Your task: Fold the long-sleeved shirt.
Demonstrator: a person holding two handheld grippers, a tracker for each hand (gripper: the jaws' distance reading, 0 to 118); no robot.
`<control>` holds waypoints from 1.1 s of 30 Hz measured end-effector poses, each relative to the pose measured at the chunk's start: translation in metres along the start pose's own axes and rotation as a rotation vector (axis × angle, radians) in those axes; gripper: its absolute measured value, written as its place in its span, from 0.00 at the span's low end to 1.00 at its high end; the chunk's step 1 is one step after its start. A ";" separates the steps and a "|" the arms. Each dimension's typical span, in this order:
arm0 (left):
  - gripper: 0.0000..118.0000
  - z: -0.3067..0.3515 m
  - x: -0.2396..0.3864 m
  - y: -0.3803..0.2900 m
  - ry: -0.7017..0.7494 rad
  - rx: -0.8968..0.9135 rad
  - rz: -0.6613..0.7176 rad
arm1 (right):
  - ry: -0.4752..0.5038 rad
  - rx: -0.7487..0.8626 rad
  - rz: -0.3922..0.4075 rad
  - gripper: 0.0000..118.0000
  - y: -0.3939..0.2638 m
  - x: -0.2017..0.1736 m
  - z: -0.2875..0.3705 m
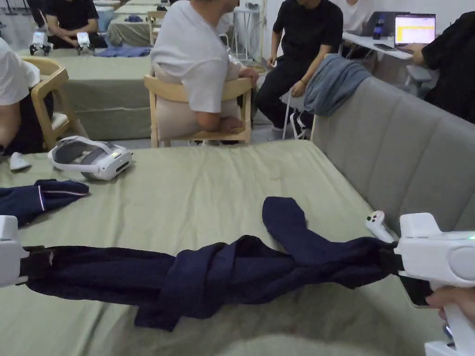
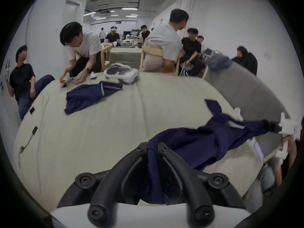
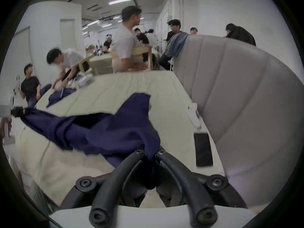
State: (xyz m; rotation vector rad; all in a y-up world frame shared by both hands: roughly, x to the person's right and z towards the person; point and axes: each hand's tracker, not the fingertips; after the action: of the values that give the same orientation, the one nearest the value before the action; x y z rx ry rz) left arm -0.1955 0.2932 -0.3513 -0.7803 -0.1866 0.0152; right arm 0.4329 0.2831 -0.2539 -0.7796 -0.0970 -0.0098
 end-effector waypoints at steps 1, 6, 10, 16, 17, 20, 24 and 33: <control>0.12 0.005 0.000 -0.022 0.022 -0.022 -0.022 | 0.002 -0.046 0.018 0.06 -0.023 0.005 -0.002; 0.12 -0.034 -0.005 -0.127 0.009 -0.288 -0.018 | 0.030 -0.404 0.079 0.06 -0.122 -0.003 -0.048; 0.13 -0.069 -0.002 -0.177 0.054 -0.381 -0.027 | 0.004 -0.400 0.061 0.05 -0.156 -0.012 -0.077; 0.90 -0.049 -0.007 -0.153 0.027 -0.228 0.058 | -0.063 -0.321 0.164 0.97 -0.099 -0.017 -0.020; 0.87 -0.042 -0.009 -0.153 0.007 -0.123 0.061 | -0.046 -0.243 0.179 0.93 -0.093 -0.022 -0.011; 0.31 -0.004 0.005 -0.146 0.000 -0.174 0.042 | -0.002 -0.204 0.127 0.36 -0.068 -0.039 0.004; 0.06 -0.024 -0.008 -0.135 0.040 -0.117 -0.018 | 0.082 -0.172 0.115 0.01 -0.053 -0.041 -0.010; 0.82 -0.040 -0.004 -0.160 0.132 -0.246 -0.013 | 0.135 -0.202 0.122 0.01 -0.037 -0.071 -0.028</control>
State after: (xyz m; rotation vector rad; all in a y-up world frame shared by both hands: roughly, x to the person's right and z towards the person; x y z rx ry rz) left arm -0.2018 0.1515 -0.2680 -1.0224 -0.0684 -0.0722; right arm 0.3630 0.2354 -0.2537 -0.9835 0.0809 0.0446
